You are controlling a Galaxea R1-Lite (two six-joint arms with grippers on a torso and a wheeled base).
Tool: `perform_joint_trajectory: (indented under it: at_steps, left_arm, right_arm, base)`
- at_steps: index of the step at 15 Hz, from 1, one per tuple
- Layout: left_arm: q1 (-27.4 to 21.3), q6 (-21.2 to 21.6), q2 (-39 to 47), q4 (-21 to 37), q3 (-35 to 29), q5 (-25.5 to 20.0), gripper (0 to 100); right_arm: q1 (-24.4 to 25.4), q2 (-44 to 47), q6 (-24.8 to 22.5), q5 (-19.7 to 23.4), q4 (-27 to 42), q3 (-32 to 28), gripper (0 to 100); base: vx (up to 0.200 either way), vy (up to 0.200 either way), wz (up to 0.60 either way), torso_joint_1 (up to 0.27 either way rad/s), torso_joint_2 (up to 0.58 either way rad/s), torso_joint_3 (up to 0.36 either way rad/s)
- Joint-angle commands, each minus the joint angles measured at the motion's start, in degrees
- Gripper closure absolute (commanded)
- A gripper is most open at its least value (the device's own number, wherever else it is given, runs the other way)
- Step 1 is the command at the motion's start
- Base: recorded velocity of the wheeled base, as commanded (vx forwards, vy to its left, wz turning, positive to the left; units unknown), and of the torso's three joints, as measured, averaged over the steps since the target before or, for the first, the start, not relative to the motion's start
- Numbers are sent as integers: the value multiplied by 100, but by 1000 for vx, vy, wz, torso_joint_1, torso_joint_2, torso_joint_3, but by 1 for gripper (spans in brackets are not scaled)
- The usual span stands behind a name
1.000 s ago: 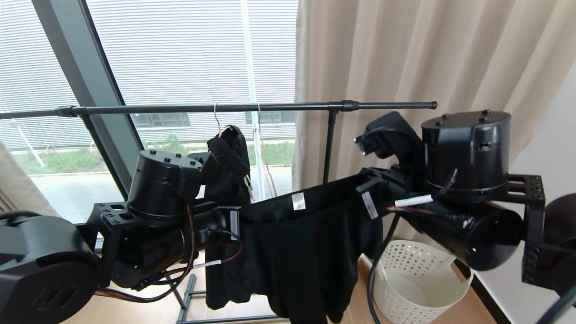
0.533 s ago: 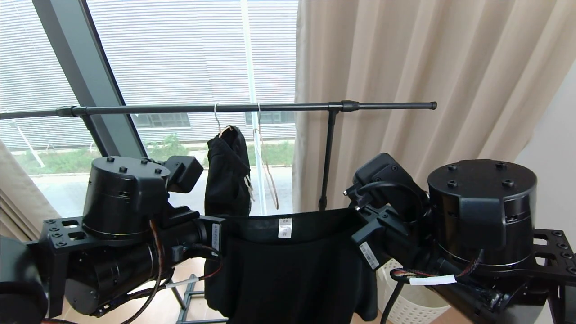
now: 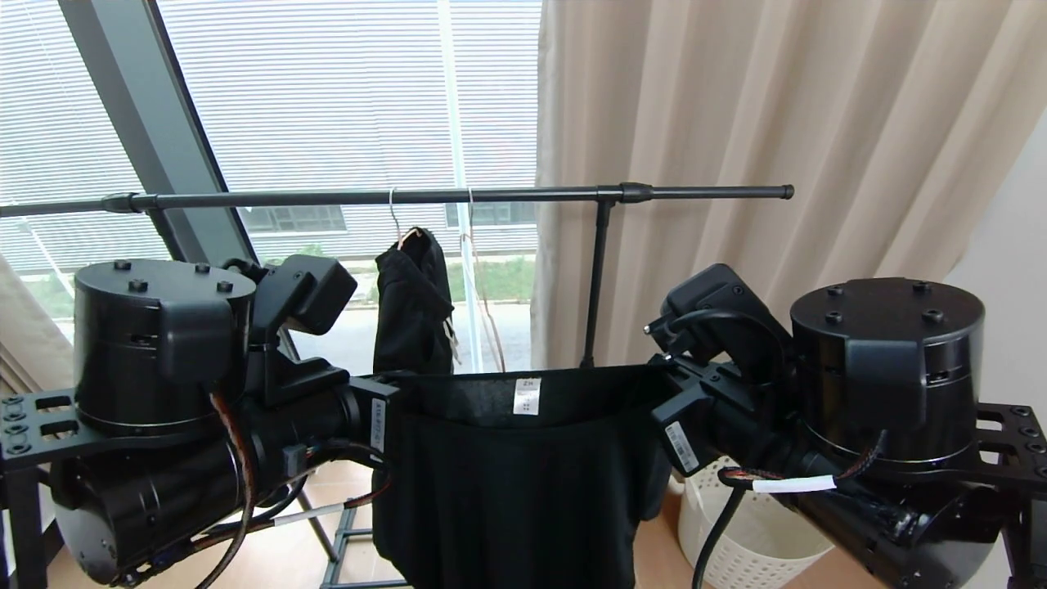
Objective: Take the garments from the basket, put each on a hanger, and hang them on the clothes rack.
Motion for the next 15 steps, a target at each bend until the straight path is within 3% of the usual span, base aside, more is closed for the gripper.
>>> perform_joint_trajectory:
  at_steps: [1,5,7,8,10,12,15]
  left_arm:
    - [24,153,294,1,-614,-14,100]
    - [24,487,1050,1,-1748,-84,100]
    - [24,583,1366,1,-2214,-322,100]
    - [6,601,1577,1,-2478,-401,100]
    - [-3,601,1683,1,-2592,-410,100]
    - [-20,601,1683,-8,-2671,-506,100]
    - [-29,601,1683,-8,-2706,-515,100]
  right_arm:
    - [-45,-222,-90,-3,38,-14,100]
    - [-10,-626,-468,41,56,109,100]
    - [245,-653,-459,58,117,144,100]
    - [710,-653,-345,58,135,179,100]
    - [1159,-635,-186,58,135,206,100]
    - [1818,-468,253,67,135,206,100]
    - [2292,-266,824,252,74,74,100]
  base:
    - [0,0,0,0,0,0]
    - [0,0,0,0,0,0]
    - [0,0,0,0,0,0]
    - [0,0,0,0,0,0]
    - [0,0,0,0,0,0]
    - [0,0,0,0,0,0]
    - [0,0,0,0,0,0]
